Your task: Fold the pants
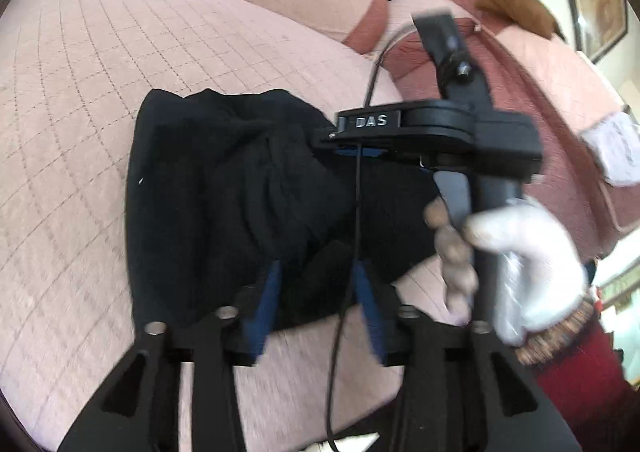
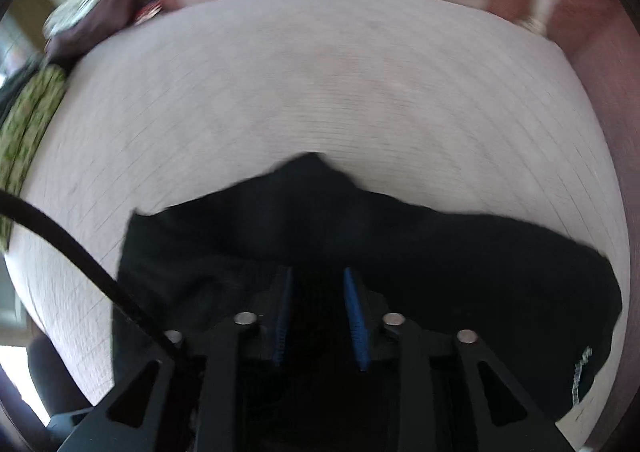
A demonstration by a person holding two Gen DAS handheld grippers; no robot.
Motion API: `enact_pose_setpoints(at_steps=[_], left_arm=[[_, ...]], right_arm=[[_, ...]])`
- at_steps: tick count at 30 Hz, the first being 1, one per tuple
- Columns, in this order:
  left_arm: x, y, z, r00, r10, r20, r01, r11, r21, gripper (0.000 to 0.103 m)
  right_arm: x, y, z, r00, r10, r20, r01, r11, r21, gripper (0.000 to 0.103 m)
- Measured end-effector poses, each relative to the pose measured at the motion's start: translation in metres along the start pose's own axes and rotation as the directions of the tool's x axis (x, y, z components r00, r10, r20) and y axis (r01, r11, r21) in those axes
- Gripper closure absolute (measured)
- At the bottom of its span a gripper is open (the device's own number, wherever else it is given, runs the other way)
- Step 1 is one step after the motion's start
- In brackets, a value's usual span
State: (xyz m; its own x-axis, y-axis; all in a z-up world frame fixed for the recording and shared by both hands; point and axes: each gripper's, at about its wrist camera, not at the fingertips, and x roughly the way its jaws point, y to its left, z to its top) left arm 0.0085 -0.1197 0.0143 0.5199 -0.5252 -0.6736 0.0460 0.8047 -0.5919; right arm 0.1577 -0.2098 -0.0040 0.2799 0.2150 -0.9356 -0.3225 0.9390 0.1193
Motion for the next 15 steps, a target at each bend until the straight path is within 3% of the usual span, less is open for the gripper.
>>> enact_pose_setpoints(at_steps=[4, 5, 7, 9, 11, 13, 15], left_arm=[[-0.033, 0.005, -0.015, 0.999, 0.001, 0.033, -0.001, 1.000, -0.008, 0.048], [-0.039, 0.013, -0.016, 0.999, 0.018, 0.046, -0.017, 1.000, -0.022, 0.048], [-0.047, 0.029, -0.015, 0.997, 0.039, 0.064, -0.034, 0.997, -0.076, 0.048], [-0.053, 0.045, -0.021, 0.997, 0.035, 0.070, -0.026, 0.991, -0.132, 0.048], [-0.053, 0.052, -0.023, 0.996, 0.052, 0.071, -0.040, 0.985, -0.166, 0.048], [-0.058, 0.053, -0.025, 0.995, 0.074, 0.070, -0.061, 0.983, -0.171, 0.048], [-0.061, 0.048, -0.026, 0.993, 0.091, 0.072, -0.079, 0.983, -0.164, 0.047]], right_arm=[[-0.032, -0.032, -0.009, 0.993, 0.018, 0.119, -0.030, 0.995, 0.095, 0.068], [-0.042, -0.033, -0.013, 0.987, 0.045, 0.157, -0.063, 0.992, 0.112, 0.067], [-0.059, -0.037, -0.019, 0.961, 0.189, 0.203, -0.218, 0.967, 0.131, 0.067], [-0.064, -0.026, -0.023, 0.893, 0.398, 0.211, -0.430, 0.894, 0.130, 0.067], [-0.058, -0.003, -0.026, 0.833, 0.521, 0.187, -0.545, 0.830, 0.113, 0.067], [-0.045, 0.014, -0.031, 0.828, 0.537, 0.161, -0.556, 0.823, 0.118, 0.065], [-0.017, 0.022, -0.039, 0.853, 0.512, 0.104, -0.523, 0.836, 0.166, 0.065]])
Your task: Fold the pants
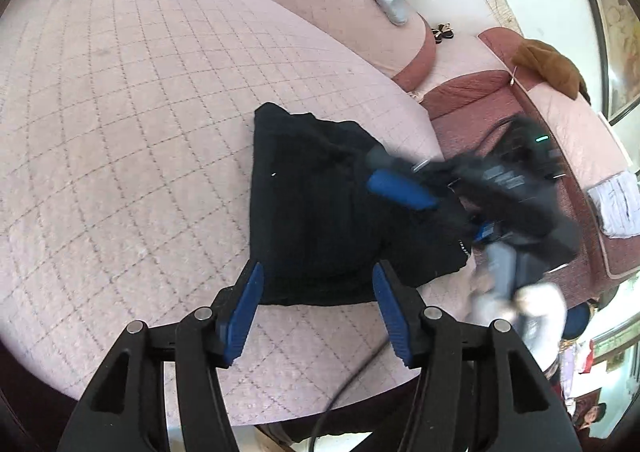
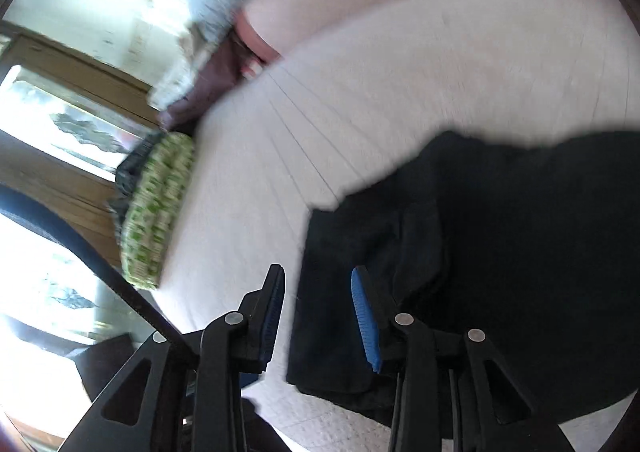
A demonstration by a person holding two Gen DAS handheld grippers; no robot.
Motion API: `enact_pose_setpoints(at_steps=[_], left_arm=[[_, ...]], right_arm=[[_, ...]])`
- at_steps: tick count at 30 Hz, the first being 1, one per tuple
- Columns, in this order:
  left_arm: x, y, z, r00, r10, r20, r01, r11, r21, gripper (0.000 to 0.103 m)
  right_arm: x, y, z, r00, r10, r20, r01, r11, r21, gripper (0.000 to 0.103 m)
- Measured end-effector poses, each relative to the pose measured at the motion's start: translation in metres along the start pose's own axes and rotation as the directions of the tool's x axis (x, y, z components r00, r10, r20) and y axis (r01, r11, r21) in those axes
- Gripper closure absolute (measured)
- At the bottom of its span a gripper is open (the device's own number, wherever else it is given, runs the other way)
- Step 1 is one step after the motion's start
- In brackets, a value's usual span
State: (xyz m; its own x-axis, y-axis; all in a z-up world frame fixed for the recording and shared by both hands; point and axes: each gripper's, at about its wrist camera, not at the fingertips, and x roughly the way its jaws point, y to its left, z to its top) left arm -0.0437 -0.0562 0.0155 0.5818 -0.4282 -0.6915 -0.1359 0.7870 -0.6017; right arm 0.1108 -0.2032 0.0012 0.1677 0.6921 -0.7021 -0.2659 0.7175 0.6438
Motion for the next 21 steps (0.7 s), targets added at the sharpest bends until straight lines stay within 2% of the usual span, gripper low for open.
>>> enact_pose_setpoints(at_steps=[2, 3, 4, 5, 9, 13, 14, 16, 17, 19, 21], left_arm=[[-0.010, 0.000, -0.001, 1.000, 0.015, 0.013, -0.016, 1.000, 0.015, 0.047], [-0.015, 0.001, -0.002, 0.999, 0.024, 0.021, -0.024, 1.000, 0.020, 0.045], [-0.018, 0.003, -0.002, 0.999, 0.031, 0.026, -0.032, 0.999, 0.023, 0.044], [-0.019, 0.006, -0.002, 0.999, 0.036, 0.029, -0.037, 0.999, 0.022, 0.042], [-0.013, 0.012, -0.001, 0.999, 0.046, 0.005, -0.046, 0.999, 0.001, 0.042], [-0.007, -0.003, -0.008, 0.995, 0.099, 0.000, -0.099, 0.993, 0.063, 0.041], [-0.008, -0.009, -0.010, 0.992, 0.128, 0.008, -0.128, 0.988, 0.090, 0.041], [-0.008, -0.018, -0.014, 0.980, 0.195, 0.033, -0.198, 0.971, 0.136, 0.041], [-0.009, -0.024, -0.016, 0.970, 0.238, 0.051, -0.243, 0.956, 0.164, 0.041], [-0.011, -0.036, -0.019, 0.943, 0.318, 0.094, -0.331, 0.919, 0.214, 0.041], [-0.011, -0.048, -0.021, 0.910, 0.391, 0.136, -0.413, 0.874, 0.257, 0.041]], right_arm=[[0.009, -0.019, -0.014, 0.998, -0.067, -0.016, 0.068, 0.995, 0.069, 0.065], [0.006, -0.031, -0.022, 0.998, -0.070, -0.005, 0.070, 0.992, 0.108, 0.067], [0.002, -0.040, -0.026, 0.999, -0.046, 0.014, 0.044, 0.990, 0.134, 0.074], [-0.009, -0.053, -0.036, 0.998, -0.022, 0.050, 0.013, 0.984, 0.179, 0.074], [-0.039, -0.084, -0.060, 0.992, -0.054, 0.115, 0.023, 0.965, 0.262, 0.074], [-0.059, -0.090, -0.079, 0.984, -0.016, 0.175, -0.034, 0.960, 0.279, 0.071], [-0.066, -0.088, -0.084, 0.977, -0.023, 0.212, -0.033, 0.966, 0.255, 0.067], [-0.080, -0.075, -0.098, 0.952, -0.090, 0.292, 0.035, 0.982, 0.188, 0.064], [-0.083, -0.066, -0.104, 0.932, -0.159, 0.327, 0.117, 0.983, 0.143, 0.059], [-0.087, -0.055, -0.114, 0.896, -0.251, 0.367, 0.229, 0.968, 0.102, 0.054], [-0.086, -0.048, -0.125, 0.857, -0.319, 0.405, 0.326, 0.944, 0.053, 0.054]])
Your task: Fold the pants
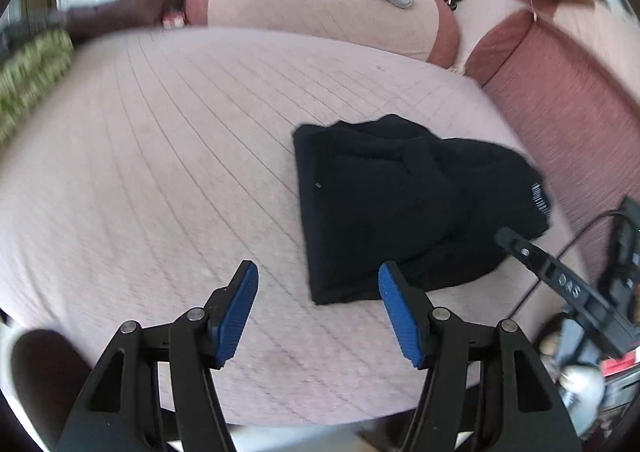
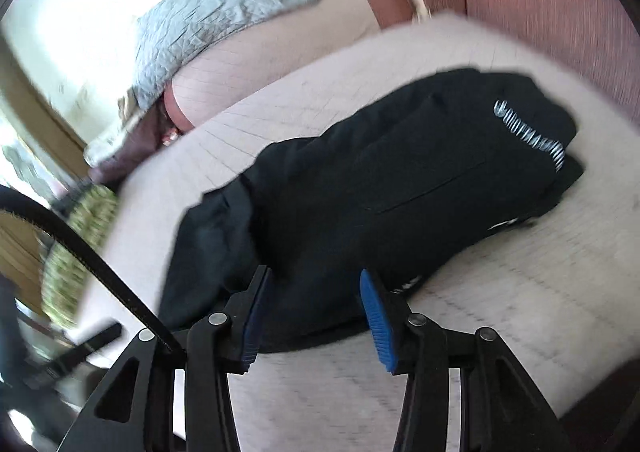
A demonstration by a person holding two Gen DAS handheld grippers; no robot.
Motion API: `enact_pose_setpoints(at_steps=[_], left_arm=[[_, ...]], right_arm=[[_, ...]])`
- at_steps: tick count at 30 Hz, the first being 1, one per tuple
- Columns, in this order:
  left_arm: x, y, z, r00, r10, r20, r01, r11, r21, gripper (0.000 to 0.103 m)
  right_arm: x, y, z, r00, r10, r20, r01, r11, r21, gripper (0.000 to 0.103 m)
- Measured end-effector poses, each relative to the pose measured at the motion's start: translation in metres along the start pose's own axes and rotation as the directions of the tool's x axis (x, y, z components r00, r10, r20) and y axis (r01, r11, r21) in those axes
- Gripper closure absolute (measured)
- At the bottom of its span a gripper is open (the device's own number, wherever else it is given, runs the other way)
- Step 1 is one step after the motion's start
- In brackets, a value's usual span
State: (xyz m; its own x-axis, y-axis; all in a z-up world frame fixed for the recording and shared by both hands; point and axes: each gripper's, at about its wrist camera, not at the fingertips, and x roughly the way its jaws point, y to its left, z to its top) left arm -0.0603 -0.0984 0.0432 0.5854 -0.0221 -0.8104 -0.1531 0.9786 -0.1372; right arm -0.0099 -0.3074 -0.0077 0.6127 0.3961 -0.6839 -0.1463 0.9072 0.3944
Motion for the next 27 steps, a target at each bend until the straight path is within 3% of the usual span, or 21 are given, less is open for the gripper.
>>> enact_pose_setpoints(at_steps=[3, 5, 10, 13, 20, 27], left_arm=[[-0.004, -0.010, 0.001, 0.998, 0.060, 0.012, -0.060, 0.998, 0.024, 0.041], [-0.007, -0.015, 0.001, 0.995, 0.095, 0.023, -0.096, 0.994, 0.042, 0.041], [-0.009, -0.029, 0.001, 0.988, 0.150, 0.031, -0.152, 0.985, 0.087, 0.040], [-0.006, -0.034, 0.000, 0.988, 0.156, 0.015, -0.156, 0.982, 0.101, 0.040], [-0.002, -0.046, -0.001, 0.984, 0.179, 0.010, -0.179, 0.976, 0.128, 0.040], [0.002, -0.049, 0.001, 0.984, 0.181, -0.005, -0.178, 0.975, 0.129, 0.040]], right_arm=[[-0.004, 0.009, -0.019, 0.993, -0.103, 0.057, 0.109, 0.988, -0.110, 0.053], [-0.006, 0.010, -0.025, 0.989, -0.131, 0.068, 0.139, 0.981, -0.136, 0.049], [-0.007, 0.004, -0.023, 0.986, -0.136, 0.095, 0.147, 0.981, -0.125, 0.045], [-0.007, 0.000, -0.020, 0.983, -0.149, 0.105, 0.160, 0.982, -0.102, 0.035], [-0.004, -0.020, -0.014, 0.987, -0.134, 0.087, 0.136, 0.990, -0.020, 0.034], [-0.001, -0.021, -0.016, 0.987, -0.140, 0.079, 0.141, 0.990, -0.010, 0.033]])
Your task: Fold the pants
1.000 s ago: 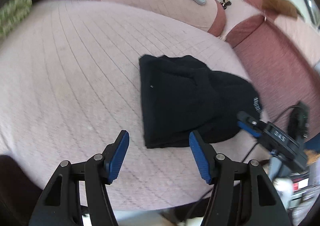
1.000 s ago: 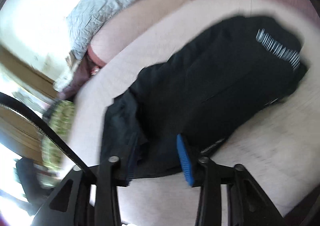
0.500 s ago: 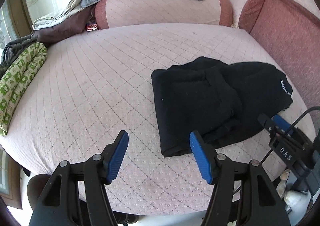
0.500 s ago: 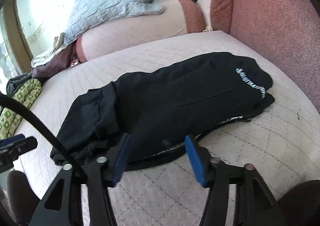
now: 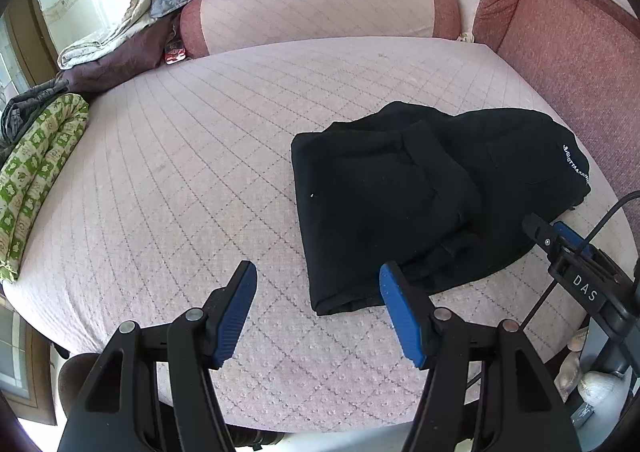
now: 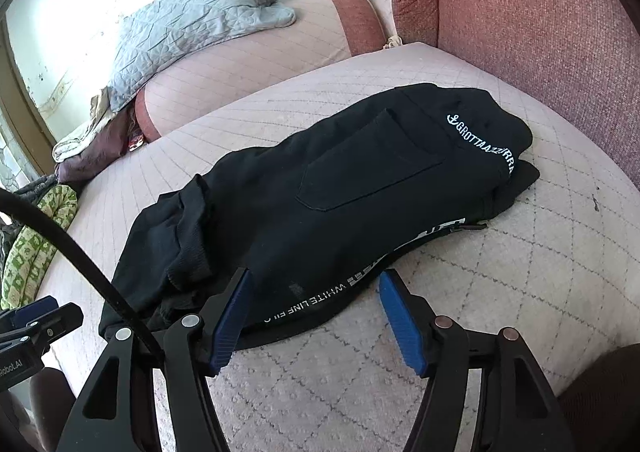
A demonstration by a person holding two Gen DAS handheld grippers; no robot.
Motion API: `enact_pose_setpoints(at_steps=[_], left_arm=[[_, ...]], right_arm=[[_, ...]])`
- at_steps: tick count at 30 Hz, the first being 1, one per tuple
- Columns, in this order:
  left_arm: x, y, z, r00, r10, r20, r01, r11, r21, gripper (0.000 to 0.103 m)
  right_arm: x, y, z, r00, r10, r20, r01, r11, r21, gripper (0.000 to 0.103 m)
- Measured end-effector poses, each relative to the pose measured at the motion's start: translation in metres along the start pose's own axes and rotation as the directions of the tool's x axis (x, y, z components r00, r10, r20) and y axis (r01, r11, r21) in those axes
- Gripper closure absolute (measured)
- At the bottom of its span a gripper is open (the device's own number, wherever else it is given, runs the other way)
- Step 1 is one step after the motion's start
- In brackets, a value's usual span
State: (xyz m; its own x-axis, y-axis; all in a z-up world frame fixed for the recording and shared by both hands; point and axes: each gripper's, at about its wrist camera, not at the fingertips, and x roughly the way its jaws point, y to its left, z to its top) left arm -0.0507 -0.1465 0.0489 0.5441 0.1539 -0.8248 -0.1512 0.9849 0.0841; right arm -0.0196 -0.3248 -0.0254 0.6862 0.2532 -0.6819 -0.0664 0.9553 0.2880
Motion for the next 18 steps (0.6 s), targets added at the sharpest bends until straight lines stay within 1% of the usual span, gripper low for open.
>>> enact_pose_setpoints(at_steps=[6, 12, 14, 16, 17, 18], left_arm=[[0.007, -0.003, 0.003, 0.999, -0.026, -0.026, 0.026, 1.000, 0.004, 0.040], [0.012, -0.015, 0.008, 0.998, -0.056, -0.036, 0.058, 0.998, 0.037, 0.040], [0.014, -0.023, 0.015, 0.996, -0.084, -0.040, 0.086, 0.995, 0.054, 0.040], [0.014, -0.030, 0.027, 0.990, -0.137, -0.044, 0.139, 0.988, 0.063, 0.040], [0.015, -0.035, 0.038, 0.982, -0.182, -0.050, 0.185, 0.981, 0.064, 0.040], [0.015, -0.038, 0.045, 0.977, -0.209, -0.053, 0.212, 0.975, 0.068, 0.040]], right_arm=[[0.003, -0.003, 0.002, 1.000, -0.006, -0.003, 0.006, 1.000, 0.007, 0.031], [0.004, -0.008, 0.002, 1.000, -0.016, -0.001, 0.016, 1.000, 0.009, 0.029], [0.001, -0.015, 0.003, 1.000, -0.016, 0.009, 0.016, 0.999, 0.033, 0.029], [-0.007, -0.021, 0.003, 0.998, -0.039, 0.047, 0.037, 0.998, 0.056, 0.029], [-0.012, -0.025, 0.005, 0.996, -0.059, 0.072, 0.054, 0.996, 0.067, 0.029], [-0.017, -0.032, 0.006, 0.992, -0.084, 0.093, 0.076, 0.993, 0.085, 0.029]])
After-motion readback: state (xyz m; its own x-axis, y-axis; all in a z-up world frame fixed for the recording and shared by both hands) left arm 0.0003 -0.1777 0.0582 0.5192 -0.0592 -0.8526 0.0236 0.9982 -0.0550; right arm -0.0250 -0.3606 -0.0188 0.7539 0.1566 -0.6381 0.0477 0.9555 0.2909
